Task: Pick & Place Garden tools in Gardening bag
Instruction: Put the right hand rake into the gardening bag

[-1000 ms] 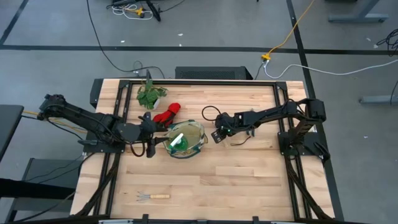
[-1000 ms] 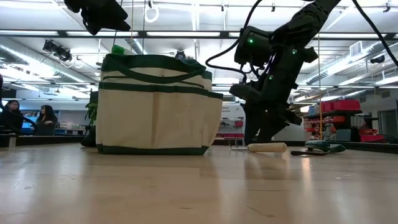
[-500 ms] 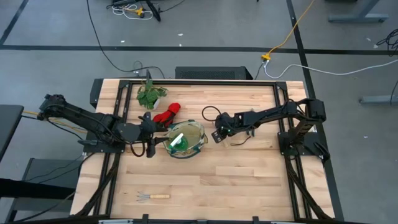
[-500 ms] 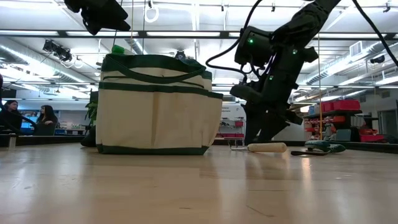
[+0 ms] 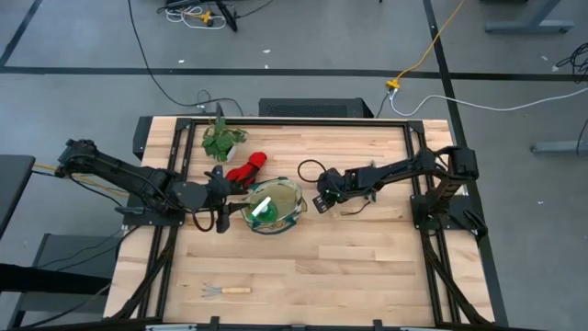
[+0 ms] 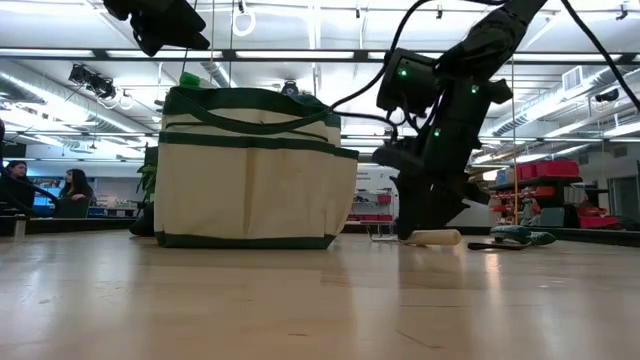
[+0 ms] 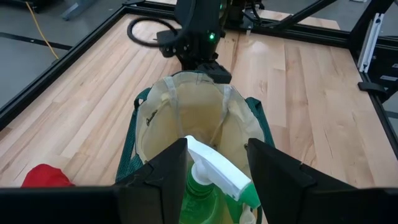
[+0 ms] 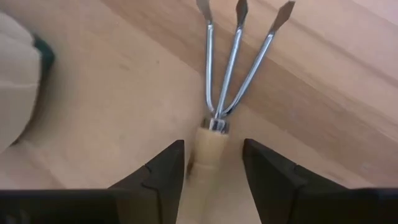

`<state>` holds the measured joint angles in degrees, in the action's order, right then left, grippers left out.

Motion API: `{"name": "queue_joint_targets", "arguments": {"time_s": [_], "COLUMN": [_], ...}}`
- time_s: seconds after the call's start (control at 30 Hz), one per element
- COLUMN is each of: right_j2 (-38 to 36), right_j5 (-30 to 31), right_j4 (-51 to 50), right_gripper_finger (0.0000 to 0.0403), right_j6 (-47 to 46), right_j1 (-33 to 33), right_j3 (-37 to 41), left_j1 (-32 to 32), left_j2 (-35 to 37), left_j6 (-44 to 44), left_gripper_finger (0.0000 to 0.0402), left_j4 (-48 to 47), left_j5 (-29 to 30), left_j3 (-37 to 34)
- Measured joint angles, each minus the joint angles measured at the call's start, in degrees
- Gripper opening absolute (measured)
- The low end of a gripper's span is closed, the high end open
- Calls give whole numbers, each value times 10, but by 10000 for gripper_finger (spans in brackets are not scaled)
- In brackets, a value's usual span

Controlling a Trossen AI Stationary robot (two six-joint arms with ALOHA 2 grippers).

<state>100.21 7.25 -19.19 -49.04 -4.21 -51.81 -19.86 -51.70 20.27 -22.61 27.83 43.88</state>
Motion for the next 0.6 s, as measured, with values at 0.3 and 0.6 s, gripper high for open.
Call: {"name": "queue_joint_targets", "arguments": {"time_s": [0.3,0.6], "right_j2": [17,17], "right_j5": [18,22], "right_j4": [0,-5], "right_gripper_finger": [159,55], "right_j6": [0,0], "right_j1": [1,1], "right_j3": [-2,-1], "left_j1": [0,0], "left_j2": [0,0], "left_j6": [0,0], "left_gripper_finger": [174,174], "left_j4": [0,0], "left_j5": [0,0], "left_j3": [0,0]}}
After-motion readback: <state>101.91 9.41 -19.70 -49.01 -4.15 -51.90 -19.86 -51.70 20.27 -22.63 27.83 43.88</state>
